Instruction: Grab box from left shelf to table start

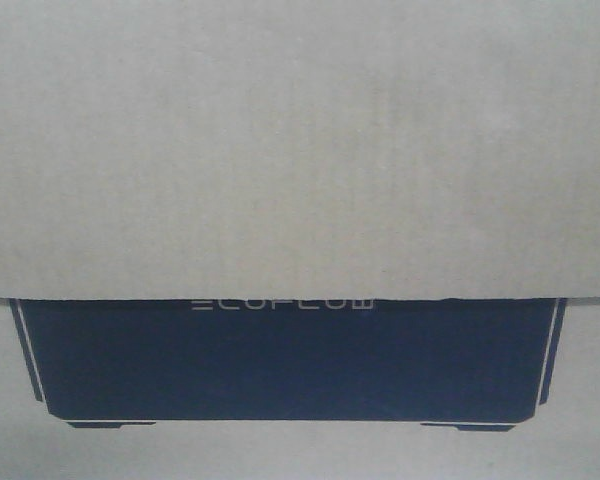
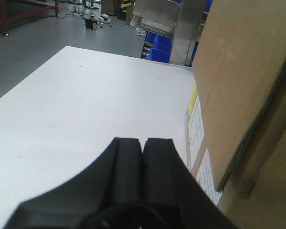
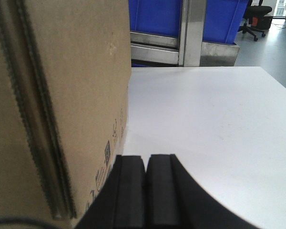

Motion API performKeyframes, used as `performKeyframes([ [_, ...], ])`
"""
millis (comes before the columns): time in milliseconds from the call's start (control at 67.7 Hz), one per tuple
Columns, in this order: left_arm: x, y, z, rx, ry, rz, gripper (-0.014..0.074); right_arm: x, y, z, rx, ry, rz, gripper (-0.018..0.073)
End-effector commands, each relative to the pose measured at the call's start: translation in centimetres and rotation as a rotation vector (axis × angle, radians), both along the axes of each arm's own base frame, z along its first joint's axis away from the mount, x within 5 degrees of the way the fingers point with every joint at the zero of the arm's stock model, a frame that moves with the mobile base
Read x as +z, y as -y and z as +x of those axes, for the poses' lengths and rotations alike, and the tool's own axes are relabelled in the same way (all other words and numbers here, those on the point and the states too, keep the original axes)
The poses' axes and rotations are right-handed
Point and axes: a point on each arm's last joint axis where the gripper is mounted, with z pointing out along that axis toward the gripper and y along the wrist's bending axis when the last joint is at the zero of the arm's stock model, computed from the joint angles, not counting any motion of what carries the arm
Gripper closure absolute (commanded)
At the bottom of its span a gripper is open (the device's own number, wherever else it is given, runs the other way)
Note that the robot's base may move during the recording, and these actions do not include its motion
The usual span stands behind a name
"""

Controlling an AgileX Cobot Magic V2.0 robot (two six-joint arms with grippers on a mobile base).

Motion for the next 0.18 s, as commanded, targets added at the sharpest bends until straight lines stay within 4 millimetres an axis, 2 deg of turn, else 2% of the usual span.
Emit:
performKeyframes([
  [0,0.88,0.0,-0.09,0.0,0.095,-0.004,0.0689,0.75,0.06,-0.01,-0.008,0.1,0.001,0.0501],
  [162,0.88,0.0,-0.09,0.0,0.095,-0.004,0.0689,0.75,0.06,-0.01,-0.008,0.1,0.001,0.0501],
])
